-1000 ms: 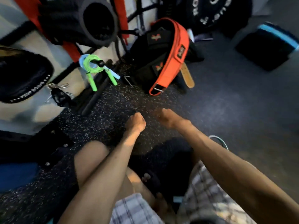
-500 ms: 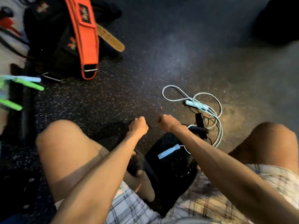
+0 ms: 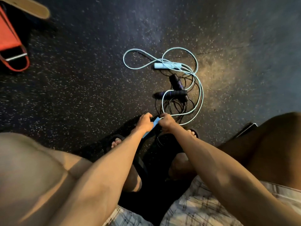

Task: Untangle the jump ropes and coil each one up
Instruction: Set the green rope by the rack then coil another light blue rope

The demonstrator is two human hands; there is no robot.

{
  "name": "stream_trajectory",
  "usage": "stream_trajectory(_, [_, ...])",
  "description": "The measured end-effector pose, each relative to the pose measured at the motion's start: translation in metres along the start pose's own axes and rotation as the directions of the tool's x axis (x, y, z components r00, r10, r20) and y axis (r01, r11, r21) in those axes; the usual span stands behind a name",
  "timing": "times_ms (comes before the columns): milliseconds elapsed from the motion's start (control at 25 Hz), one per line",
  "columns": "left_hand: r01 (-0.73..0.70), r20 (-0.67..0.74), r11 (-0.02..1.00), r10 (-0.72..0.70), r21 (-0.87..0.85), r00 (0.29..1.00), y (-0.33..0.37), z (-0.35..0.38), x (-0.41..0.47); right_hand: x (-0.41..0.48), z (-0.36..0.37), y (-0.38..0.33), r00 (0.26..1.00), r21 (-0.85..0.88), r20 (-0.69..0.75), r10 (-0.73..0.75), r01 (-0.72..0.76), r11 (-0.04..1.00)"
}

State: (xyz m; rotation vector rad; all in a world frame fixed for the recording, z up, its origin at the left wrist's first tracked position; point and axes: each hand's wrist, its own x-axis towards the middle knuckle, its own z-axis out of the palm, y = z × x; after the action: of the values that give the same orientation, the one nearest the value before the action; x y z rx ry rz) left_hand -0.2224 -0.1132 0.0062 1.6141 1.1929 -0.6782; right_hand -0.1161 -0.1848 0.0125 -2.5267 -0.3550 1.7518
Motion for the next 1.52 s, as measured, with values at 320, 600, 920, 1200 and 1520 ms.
stream_trajectory(320, [-0.045, -0.150, 0.990, 0.026, -0.130, 0.988, 0.002, 0.007, -0.031, -0.035, -0.003, -0.008, 0.998, 0.419, -0.011, -0.070, 0.068, 0.905])
stream_trajectory(600, [-0.285, -0.383, 0.949, 0.217, -0.131, 0.898, 0.042, -0.058, -0.100, -0.103, -0.054, -0.023, 0.886, -0.105, -0.250, -0.391, 0.377, 0.920])
stream_trajectory(920, [-0.522, -0.464, 0.849, 0.430, -0.085, 0.775, 0.093, -0.102, -0.168, -0.165, -0.118, -0.020, 0.603, -0.482, -0.474, -0.642, 0.433, 0.762])
stream_trajectory(1200, [-0.657, -0.503, 0.741, 0.624, 0.137, 0.599, 0.128, -0.134, -0.202, -0.230, -0.150, -0.060, 0.337, -0.326, -0.578, -0.743, 0.739, 0.589])
stream_trajectory(1520, [-0.735, -0.472, 0.401, 0.578, -0.547, 0.666, 0.139, -0.154, -0.235, -0.206, -0.153, -0.057, 0.420, -0.129, -0.533, -0.734, 0.818, 0.561])
